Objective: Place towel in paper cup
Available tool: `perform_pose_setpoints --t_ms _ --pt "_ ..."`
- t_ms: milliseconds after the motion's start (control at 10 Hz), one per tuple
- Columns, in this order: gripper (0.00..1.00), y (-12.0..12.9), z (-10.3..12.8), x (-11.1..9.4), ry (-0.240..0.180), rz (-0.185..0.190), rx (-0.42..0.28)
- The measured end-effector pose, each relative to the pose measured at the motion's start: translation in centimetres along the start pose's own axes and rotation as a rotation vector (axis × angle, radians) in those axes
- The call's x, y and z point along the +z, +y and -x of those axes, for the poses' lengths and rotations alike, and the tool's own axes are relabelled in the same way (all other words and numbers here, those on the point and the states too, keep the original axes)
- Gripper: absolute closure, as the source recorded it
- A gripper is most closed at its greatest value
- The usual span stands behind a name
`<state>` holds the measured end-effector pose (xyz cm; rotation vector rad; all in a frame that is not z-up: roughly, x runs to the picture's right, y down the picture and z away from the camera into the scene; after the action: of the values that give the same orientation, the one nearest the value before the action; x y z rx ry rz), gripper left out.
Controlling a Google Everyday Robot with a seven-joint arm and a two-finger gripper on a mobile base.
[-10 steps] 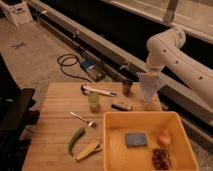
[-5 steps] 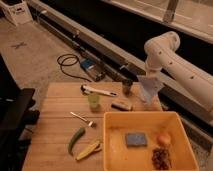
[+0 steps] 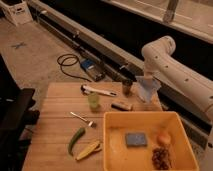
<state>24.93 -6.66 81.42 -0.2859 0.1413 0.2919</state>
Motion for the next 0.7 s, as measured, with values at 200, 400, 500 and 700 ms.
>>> perform_pose_setpoints --t_ms 200,400,500,700 --pt "1.00 0.6 0.7 1.7 -0.001 -0.003 0.007" --pt "0.97 1.2 0.9 2.9 0.004 -0.002 0.035" --pt "0.87 1.6 0.7 3.2 0.016 -0.003 0.054" --pt "0.69 2.4 0.4 2.7 0.029 -0.017 0.088"
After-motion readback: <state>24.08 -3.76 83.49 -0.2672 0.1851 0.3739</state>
